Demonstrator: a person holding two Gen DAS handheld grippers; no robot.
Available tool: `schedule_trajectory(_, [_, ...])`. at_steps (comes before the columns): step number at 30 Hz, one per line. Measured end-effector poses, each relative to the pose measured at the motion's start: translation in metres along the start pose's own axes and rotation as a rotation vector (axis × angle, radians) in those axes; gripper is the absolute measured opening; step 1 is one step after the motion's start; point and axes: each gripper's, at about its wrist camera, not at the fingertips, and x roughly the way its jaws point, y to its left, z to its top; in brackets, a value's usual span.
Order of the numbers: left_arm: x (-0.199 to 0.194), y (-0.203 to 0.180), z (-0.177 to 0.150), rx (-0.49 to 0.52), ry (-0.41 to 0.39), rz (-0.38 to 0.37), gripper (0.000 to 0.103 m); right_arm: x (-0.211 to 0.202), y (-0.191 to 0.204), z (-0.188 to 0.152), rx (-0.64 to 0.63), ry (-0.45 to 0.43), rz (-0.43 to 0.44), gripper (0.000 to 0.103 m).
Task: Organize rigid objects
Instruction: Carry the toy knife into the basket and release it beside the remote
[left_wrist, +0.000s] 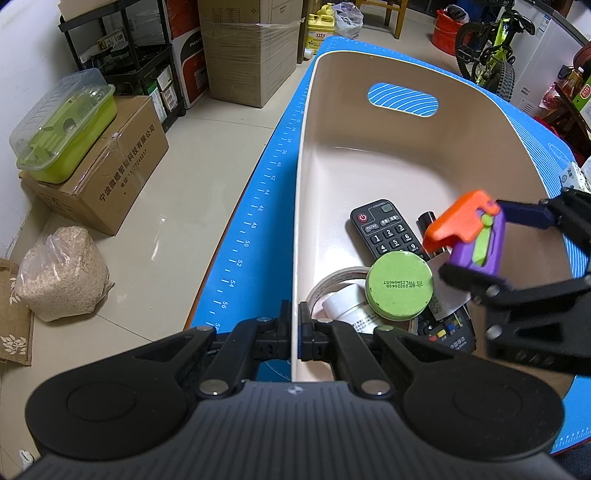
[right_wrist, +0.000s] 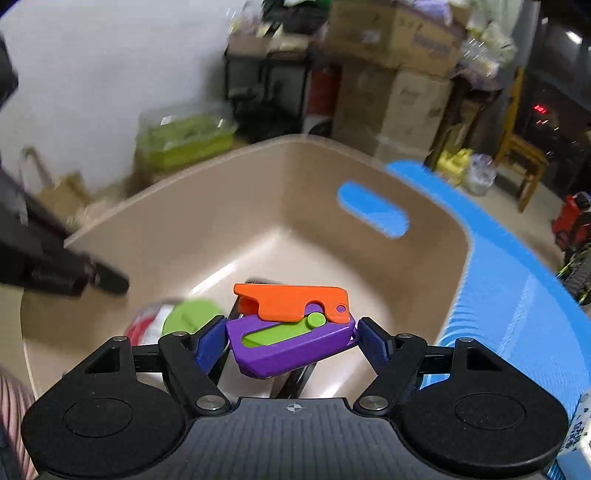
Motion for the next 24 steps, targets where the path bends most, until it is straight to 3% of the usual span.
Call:
schedule_trajectory(5, [0.0,0.0,0.0,0.0,0.0,0.0,0.003,0.002,0.006,0.001,-0.024,0.031,0.014,0.078])
schedule_trajectory(10, [0.0,0.0,0.0,0.0,0.0,0.001,0.003,-0.006,-0.001,0.0,0.006,0.007,0.024,0.081])
schedule_trajectory(16, [0.0,0.0,0.0,0.0,0.0,0.001,0.003,-0.04,-0.018,-0.001,0.05,-0.098,-0.006,0.082])
schedule_trajectory(24, [0.0,0.0,0.001,0.0,0.001,0.003,0.003,-0.09,-0.063,-0.018,0.136,-0.213,-0.133,0.081])
